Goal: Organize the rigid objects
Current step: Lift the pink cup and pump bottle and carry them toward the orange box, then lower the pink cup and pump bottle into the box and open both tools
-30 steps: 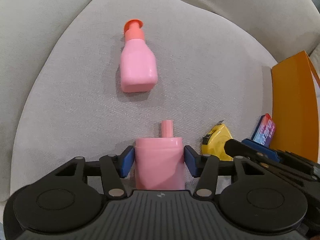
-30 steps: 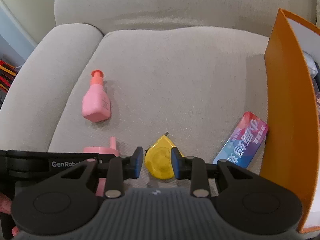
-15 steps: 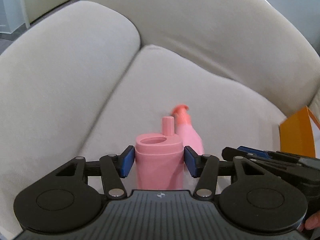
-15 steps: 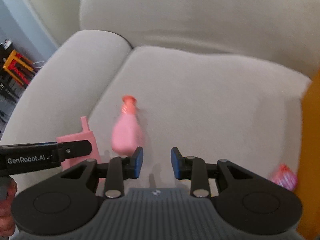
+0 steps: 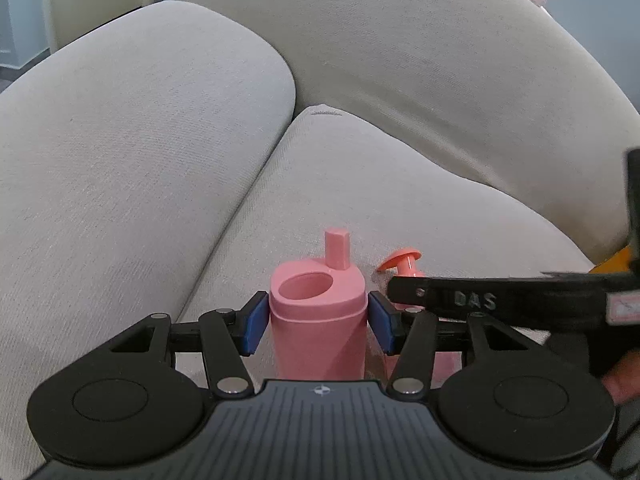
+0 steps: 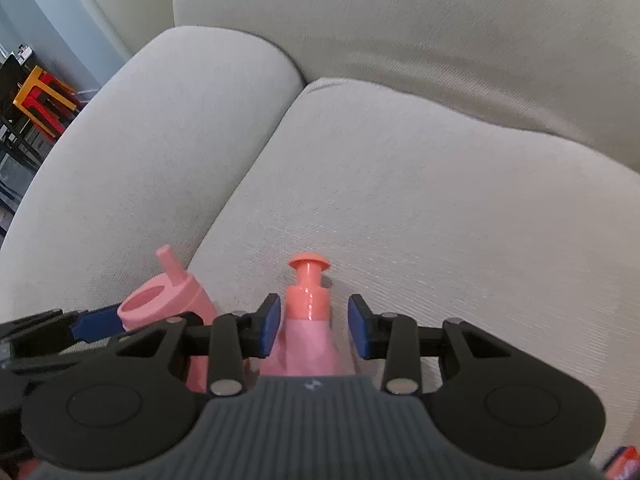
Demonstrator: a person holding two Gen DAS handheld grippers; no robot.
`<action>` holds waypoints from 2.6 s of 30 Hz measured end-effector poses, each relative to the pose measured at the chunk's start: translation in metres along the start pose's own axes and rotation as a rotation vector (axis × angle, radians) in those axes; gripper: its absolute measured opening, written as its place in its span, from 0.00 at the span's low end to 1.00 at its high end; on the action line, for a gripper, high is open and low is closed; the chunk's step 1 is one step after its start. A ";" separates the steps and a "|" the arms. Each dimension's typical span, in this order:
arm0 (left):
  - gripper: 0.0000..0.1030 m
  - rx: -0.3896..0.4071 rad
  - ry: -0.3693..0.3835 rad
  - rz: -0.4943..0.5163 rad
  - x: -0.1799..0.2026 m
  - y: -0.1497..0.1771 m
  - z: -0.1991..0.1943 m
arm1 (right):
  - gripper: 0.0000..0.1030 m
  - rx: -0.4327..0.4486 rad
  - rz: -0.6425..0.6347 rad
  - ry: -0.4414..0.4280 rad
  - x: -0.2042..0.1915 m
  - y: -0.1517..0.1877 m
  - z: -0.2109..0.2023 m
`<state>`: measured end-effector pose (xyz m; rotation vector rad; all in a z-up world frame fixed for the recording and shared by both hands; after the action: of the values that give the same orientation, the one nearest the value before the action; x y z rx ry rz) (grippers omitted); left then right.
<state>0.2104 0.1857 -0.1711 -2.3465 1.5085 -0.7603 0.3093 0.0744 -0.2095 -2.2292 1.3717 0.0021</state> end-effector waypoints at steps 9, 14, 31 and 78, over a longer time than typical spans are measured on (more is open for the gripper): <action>0.59 -0.086 -0.017 -0.022 -0.003 0.012 -0.007 | 0.26 0.005 -0.043 -0.008 -0.007 0.002 -0.001; 0.59 -0.079 -0.022 -0.021 -0.001 0.022 -0.015 | 0.26 0.046 -0.075 -0.003 -0.013 0.012 -0.025; 0.59 -0.001 0.259 0.175 0.149 0.035 -0.092 | 0.26 0.328 0.067 0.093 0.048 0.076 -0.208; 0.59 -0.247 0.411 0.562 0.421 0.178 0.037 | 0.39 0.137 -0.150 0.497 0.313 0.203 -0.267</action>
<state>0.2319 -0.2719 -0.1635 -1.8097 2.4098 -0.9767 0.2227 -0.3719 -0.1471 -2.2966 1.3851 -0.7191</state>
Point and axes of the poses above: each gripper's, at about its wrist camera, not at the fingertips, and z roughly the way its jaws point, x to its right, y to its underside, the point moved 7 cm from there along z, roughly the way its jaws point, and after that the axes turned 5 degrees about -z, right-handed, at the moved point
